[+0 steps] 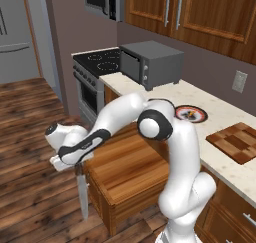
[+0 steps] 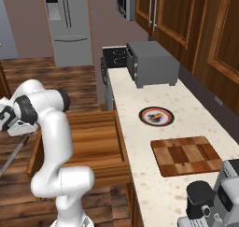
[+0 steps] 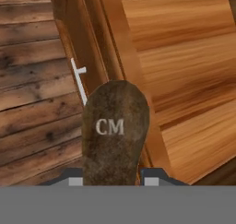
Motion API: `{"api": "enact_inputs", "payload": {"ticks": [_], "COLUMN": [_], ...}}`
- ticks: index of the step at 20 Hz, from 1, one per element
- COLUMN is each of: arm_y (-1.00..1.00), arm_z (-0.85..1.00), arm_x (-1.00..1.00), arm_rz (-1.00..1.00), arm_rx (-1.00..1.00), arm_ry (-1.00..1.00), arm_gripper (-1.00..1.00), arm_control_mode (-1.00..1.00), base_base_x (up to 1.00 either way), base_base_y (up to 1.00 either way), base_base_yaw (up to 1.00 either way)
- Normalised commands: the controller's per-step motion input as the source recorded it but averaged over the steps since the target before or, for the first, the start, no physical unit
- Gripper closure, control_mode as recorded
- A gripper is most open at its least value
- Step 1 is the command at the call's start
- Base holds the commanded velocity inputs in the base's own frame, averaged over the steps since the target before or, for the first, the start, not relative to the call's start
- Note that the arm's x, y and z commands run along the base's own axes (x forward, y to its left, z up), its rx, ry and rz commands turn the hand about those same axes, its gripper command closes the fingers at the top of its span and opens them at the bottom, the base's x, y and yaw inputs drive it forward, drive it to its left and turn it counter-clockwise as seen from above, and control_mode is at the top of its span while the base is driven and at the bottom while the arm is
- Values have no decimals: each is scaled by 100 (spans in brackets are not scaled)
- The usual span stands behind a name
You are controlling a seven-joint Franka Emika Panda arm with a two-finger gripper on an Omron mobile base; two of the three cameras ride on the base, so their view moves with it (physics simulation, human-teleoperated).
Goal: Pick up the knife from the drawer and place it on the cutting board. Then place the meat from the plate to the cutting board.
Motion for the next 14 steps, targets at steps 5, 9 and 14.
{"api": "enact_inputs", "payload": {"ticks": [5,9,14], "arm_y": [14,5,0], "arm_z": [-28,-30,-37], "arm_x": [0,0,4], "arm_rz": [0,0,1], "arm_rx": [-8,-5,-4], "arm_ry": [0,0,0], "arm_gripper": [100,100,100], "arm_control_mode": [-100,-100,-100], "base_base_x": [0,0,0], "base_base_y": [0,0,0], "base_base_yaw": [0,0,0]}}
